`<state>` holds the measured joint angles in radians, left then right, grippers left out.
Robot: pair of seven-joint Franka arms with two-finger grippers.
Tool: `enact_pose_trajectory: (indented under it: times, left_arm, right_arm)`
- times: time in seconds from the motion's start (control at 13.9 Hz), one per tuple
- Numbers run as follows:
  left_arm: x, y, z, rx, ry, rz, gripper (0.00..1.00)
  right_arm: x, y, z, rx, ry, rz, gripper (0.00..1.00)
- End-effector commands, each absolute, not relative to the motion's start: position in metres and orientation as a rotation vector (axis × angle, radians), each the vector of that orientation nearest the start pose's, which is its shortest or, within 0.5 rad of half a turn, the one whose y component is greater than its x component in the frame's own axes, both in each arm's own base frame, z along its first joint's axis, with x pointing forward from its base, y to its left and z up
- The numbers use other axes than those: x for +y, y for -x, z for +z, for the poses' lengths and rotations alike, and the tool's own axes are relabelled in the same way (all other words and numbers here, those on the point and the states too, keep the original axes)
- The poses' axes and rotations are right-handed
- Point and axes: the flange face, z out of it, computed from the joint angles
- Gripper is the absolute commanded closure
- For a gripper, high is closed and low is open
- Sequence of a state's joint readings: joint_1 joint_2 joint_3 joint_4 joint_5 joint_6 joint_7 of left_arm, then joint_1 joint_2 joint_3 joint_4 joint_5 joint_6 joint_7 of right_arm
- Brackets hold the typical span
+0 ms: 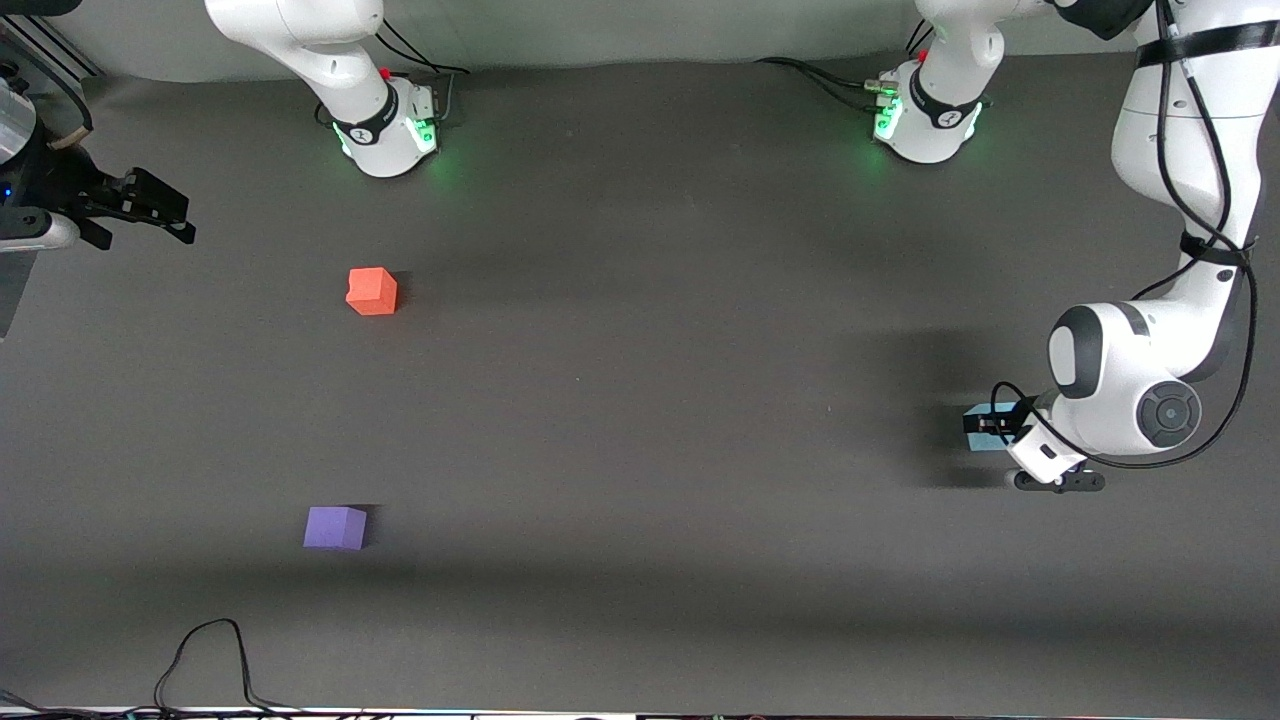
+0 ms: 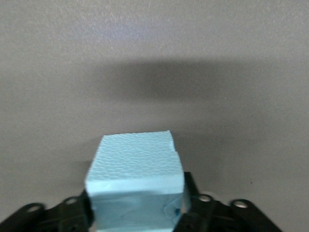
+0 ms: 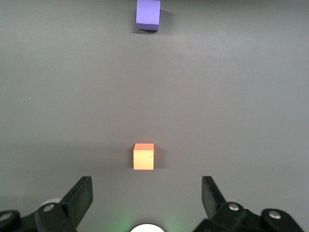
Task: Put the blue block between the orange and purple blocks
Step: 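Lift the blue block off the table with the left gripper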
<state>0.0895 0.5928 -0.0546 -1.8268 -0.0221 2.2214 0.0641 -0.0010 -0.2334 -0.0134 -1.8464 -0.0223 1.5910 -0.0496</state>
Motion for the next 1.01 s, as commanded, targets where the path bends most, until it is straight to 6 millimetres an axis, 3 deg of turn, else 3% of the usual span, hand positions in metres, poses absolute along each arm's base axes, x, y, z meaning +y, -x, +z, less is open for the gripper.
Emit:
enact_pose_trajectory:
  times: [0.0, 0.14, 0.29, 0.5, 0.65, 0.79, 0.94]
  left_arm:
    - [0.023, -0.627, 0.206, 0.023, 3.193, 0.301, 0.71]
    - [0.025, -0.621, 0.255, 0.023, 3.190, 0.318, 0.70]
    - [0.030, -0.605, 0.334, 0.020, 3.181, 0.357, 0.68]
    - [0.031, -0.563, 0.458, 0.015, 3.171, 0.350, 0.66]
    - [0.027, -0.530, 0.522, 0.025, 3.166, 0.301, 0.66]
    - [0.020, -0.509, 0.557, 0.042, 3.163, 0.277, 0.66]
    - [-0.006, -0.506, 0.572, 0.023, 3.160, 0.260, 0.66]
  right_arm:
    - [-0.012, -0.472, 0.618, -0.080, 3.159, 0.033, 0.00]
    - [-0.011, -0.470, 0.619, -0.082, 3.154, 0.030, 0.00]
    - [-0.011, -0.470, 0.617, -0.082, 3.154, 0.028, 0.00]
    - [-0.011, -0.469, 0.617, -0.084, 3.154, 0.023, 0.00]
    - [-0.011, -0.461, 0.620, -0.084, 3.154, 0.020, 0.00]
    - [-0.008, -0.462, 0.618, -0.082, 3.154, 0.018, 0.00]
    - [-0.003, -0.462, 0.619, -0.096, 3.156, 0.006, 0.00]
